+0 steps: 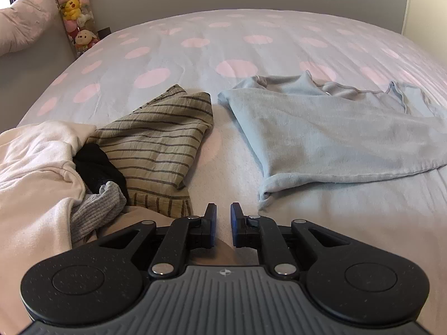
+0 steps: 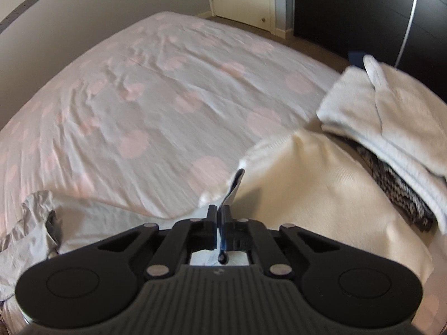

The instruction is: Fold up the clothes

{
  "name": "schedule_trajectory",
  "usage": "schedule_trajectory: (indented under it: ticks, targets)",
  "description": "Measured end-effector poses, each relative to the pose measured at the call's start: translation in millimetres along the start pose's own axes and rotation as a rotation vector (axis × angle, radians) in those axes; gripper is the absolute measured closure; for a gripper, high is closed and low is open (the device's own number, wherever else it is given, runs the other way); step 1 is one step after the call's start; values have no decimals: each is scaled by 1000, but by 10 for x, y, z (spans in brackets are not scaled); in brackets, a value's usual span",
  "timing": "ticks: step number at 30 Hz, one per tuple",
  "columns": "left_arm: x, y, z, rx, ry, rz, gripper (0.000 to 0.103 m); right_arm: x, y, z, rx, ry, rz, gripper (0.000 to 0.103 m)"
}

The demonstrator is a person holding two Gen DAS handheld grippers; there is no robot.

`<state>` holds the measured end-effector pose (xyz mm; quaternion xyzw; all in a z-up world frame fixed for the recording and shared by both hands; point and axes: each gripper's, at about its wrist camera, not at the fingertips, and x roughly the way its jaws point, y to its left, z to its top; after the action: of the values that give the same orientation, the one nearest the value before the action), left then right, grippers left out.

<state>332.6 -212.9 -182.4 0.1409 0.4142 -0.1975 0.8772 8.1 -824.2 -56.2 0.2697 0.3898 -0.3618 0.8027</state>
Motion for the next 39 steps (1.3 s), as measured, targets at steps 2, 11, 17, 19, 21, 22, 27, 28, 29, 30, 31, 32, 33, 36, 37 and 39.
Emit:
schedule_trajectory:
  ticks: [2,11,17,19,21,22,27,28,29,30,31,32,33,36,37,39]
  targets:
    - [-16,23,9,-11,-4,-3,94,-132,183,125,-11,-39,25,100]
    - [-123,140,34,-58,-34,-17,94,-915,1421,792,-164,-251,141,100]
    - [-160,219,44,-87,-48,-31,94,-1471,2319,1141,-268,-409,146,100]
    - [-164,240,44,-94,-51,-37,94,-1574,2541,1217,-291,-435,140,100]
    - [-157,257,51,-102,-53,-43,94,-1648,2749,1250,-318,-449,144,100]
    - [-154,265,55,-106,-53,-46,94,-1663,2843,1239,-334,-448,153,100]
    - [-179,280,62,-113,-63,-63,93,-1659,3389,992,-437,-413,247,100]
    - [-187,285,62,-115,-65,-65,93,-1654,3504,916,-461,-401,270,100]
    - [-196,291,63,-116,-67,-67,92,-1649,3619,840,-484,-389,293,100]
    - [-197,296,66,-119,-68,-68,92,-1643,3733,765,-508,-378,316,100]
    - [-198,302,69,-121,-68,-69,92,-1638,3848,689,-532,-366,340,100]
    - [-202,307,69,-123,-68,-70,92,-1633,3963,613,-555,-353,363,100]
    - [-206,311,70,-124,-69,-71,92,-1619,4064,528,-573,-342,385,100]
    - [-219,326,70,-128,-72,-74,92,-1575,4350,284,-619,-312,442,100]
    - [-221,333,70,-131,-73,-75,92,-1552,4435,215,-629,-299,456,100]
    - [-225,348,71,-137,-77,-77,92,-1506,4608,69,-649,-272,485,100]
